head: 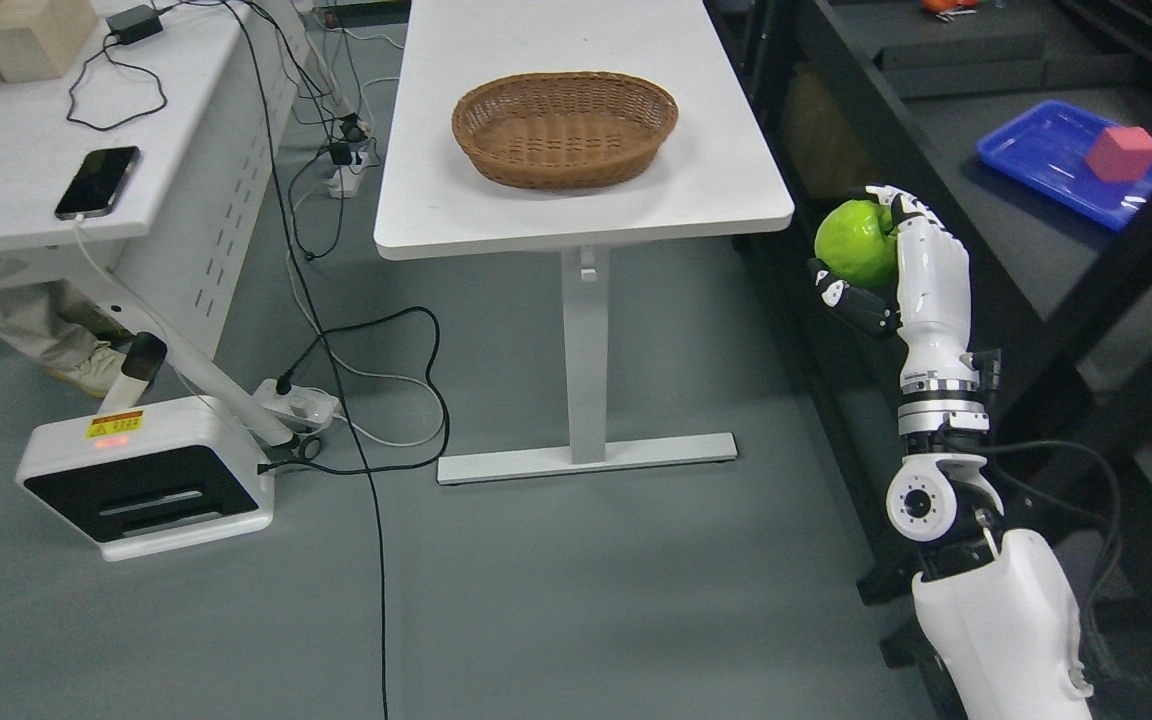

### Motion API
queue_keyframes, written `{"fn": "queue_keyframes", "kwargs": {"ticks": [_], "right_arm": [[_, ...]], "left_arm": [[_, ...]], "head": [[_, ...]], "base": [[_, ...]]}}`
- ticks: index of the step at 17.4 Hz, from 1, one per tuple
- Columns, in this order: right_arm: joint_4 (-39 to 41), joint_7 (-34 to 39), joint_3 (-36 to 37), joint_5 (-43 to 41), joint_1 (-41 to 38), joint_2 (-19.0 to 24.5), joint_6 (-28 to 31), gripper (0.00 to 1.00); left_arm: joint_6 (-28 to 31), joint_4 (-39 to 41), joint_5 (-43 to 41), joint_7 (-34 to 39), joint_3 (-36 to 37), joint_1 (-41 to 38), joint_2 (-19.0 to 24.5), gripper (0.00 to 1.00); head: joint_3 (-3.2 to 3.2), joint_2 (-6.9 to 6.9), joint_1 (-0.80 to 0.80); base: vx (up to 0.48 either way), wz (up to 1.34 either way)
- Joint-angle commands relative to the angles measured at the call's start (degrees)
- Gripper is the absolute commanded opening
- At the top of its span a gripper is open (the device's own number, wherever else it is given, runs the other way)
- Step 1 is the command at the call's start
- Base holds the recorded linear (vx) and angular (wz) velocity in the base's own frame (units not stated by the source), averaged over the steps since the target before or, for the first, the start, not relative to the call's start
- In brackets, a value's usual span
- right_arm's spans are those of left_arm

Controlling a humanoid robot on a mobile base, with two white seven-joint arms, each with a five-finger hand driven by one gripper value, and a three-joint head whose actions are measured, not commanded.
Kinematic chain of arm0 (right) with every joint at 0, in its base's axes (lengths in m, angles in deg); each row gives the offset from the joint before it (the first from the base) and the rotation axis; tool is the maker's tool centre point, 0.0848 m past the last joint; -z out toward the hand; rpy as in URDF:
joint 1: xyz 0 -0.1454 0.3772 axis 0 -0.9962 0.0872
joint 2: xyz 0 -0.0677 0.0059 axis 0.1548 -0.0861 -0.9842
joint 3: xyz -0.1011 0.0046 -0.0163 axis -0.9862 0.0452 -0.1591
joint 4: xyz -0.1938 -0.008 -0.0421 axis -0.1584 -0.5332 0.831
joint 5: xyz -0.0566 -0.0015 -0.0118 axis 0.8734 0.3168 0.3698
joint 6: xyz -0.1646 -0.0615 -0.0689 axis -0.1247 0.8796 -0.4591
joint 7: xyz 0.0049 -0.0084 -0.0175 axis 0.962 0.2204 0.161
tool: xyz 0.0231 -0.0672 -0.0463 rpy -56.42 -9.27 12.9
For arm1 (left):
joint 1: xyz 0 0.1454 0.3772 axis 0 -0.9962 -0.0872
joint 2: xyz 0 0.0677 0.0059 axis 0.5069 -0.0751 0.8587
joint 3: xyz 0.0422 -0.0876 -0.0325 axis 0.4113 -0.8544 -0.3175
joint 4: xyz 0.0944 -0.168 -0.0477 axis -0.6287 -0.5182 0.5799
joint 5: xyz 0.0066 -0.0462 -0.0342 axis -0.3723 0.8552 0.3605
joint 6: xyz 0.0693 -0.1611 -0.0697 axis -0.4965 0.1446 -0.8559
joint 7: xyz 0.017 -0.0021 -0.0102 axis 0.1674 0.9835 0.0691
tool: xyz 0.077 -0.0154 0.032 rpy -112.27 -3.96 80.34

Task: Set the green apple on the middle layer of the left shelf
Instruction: 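Carry the green apple in the right hand over to the black shelf tray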

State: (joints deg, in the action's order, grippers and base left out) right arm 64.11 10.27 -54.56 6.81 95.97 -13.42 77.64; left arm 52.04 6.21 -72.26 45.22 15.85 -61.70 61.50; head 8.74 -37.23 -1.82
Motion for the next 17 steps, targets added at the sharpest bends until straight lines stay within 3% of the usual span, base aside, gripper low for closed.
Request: {"fn": "queue_keyframes", "kwargs": {"ticks": [1, 7, 12, 17], "right_arm": [[1.6, 0.0, 2.6, 0.0, -1.3, 2.4, 0.0, 0.00], [1.6, 0.0, 2.2, 0.0, -1.7, 2.3, 0.0, 0.00], [1.6, 0.1, 2.2, 0.0, -1.7, 2.2, 0.0, 0.00], [1.5, 0.1, 2.2, 0.1, -2.0, 2.2, 0.0, 0.00]], "left_arm": [[0.0, 0.0, 0.0, 0.0, 0.0, 0.0, 1.0, 1.00], [-0.1, 0.0, 0.0, 0.0, 0.0, 0.0, 1.0, 1.00], [0.0, 0.0, 0.0, 0.0, 0.0, 0.0, 1.0, 1.00], [0.0, 0.0, 0.0, 0.1, 0.0, 0.0, 1.0, 1.00]], "head": [[0.00, 0.00, 0.00], [0.00, 0.00, 0.00], [0.00, 0.01, 0.00], [0.00, 0.01, 0.00]], "base": [[-0.601, -0.54], [-0.310, -1.35], [0.046, -1.72], [0.145, -0.98]]}}
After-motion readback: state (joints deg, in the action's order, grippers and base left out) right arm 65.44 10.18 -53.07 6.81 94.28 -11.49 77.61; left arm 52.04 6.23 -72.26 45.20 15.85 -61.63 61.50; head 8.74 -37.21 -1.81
